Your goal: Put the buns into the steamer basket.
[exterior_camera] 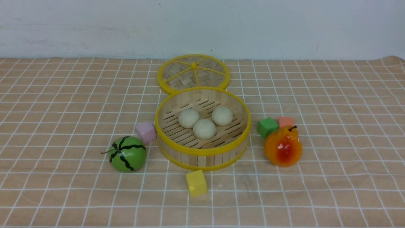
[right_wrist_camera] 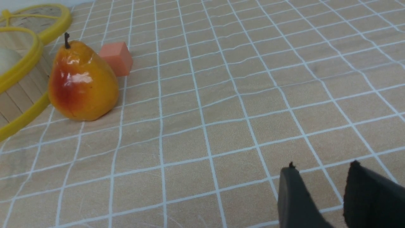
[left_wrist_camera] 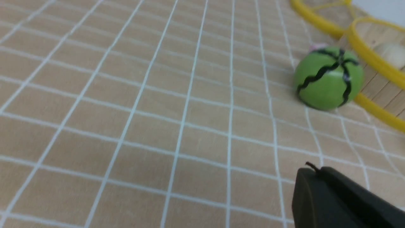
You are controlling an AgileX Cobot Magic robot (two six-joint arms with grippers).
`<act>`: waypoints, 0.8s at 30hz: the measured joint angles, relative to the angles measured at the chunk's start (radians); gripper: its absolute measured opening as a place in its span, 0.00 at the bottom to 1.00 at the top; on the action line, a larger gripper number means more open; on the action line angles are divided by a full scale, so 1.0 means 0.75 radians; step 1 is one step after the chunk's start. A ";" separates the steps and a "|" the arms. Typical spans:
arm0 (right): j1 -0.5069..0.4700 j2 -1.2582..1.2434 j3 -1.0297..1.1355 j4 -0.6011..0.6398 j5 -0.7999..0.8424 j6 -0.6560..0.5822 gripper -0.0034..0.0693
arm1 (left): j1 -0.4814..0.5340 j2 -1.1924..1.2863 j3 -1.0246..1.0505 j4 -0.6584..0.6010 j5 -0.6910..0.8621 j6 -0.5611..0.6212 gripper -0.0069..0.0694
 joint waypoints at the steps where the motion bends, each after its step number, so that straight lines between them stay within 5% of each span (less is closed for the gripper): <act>1: 0.000 0.000 0.000 0.000 0.000 0.000 0.38 | 0.000 0.000 0.000 0.000 0.003 0.000 0.07; 24: 0.000 0.000 0.000 0.000 0.000 0.000 0.38 | 0.007 0.000 0.000 -0.001 0.005 0.000 0.09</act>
